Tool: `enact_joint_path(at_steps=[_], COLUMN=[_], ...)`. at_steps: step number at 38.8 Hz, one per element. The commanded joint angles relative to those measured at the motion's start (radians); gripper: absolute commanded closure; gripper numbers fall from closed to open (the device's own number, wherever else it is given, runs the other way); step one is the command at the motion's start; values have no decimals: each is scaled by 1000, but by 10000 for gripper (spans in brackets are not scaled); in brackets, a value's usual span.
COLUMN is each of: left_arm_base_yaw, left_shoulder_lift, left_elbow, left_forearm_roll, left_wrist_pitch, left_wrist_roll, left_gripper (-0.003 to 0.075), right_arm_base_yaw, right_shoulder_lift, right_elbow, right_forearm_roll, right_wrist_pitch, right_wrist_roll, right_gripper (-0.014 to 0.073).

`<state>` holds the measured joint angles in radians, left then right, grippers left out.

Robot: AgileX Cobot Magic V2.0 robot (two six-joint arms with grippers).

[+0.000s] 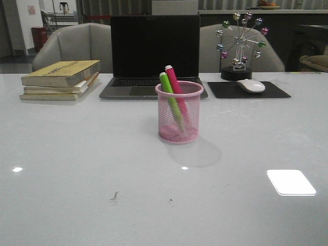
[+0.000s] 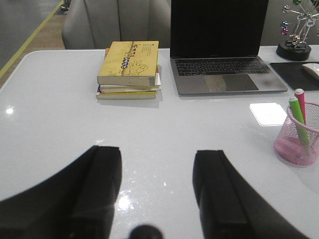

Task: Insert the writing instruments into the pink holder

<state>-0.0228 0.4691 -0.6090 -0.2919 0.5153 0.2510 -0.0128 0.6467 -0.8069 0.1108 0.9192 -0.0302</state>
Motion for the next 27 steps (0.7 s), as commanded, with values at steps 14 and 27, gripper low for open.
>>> enact_joint_path(at_steps=[14, 27], left_arm_base_yaw=[2, 2], left_shoulder_lift=[3, 3], left_elbow=[-28, -28], left_forearm_roll=[-18, -18], left_wrist_pitch=[-87, -87], left_wrist_roll=[-3, -3], left_gripper=[315, 315], right_arm_base_yaw=[-5, -5], right_shoulder_lift=[-1, -100], right_elbow=[-29, -29], right_forearm_roll=[2, 5], right_wrist_pitch=[-73, -119], right_wrist_roll=[-7, -7], right_gripper=[569, 569])
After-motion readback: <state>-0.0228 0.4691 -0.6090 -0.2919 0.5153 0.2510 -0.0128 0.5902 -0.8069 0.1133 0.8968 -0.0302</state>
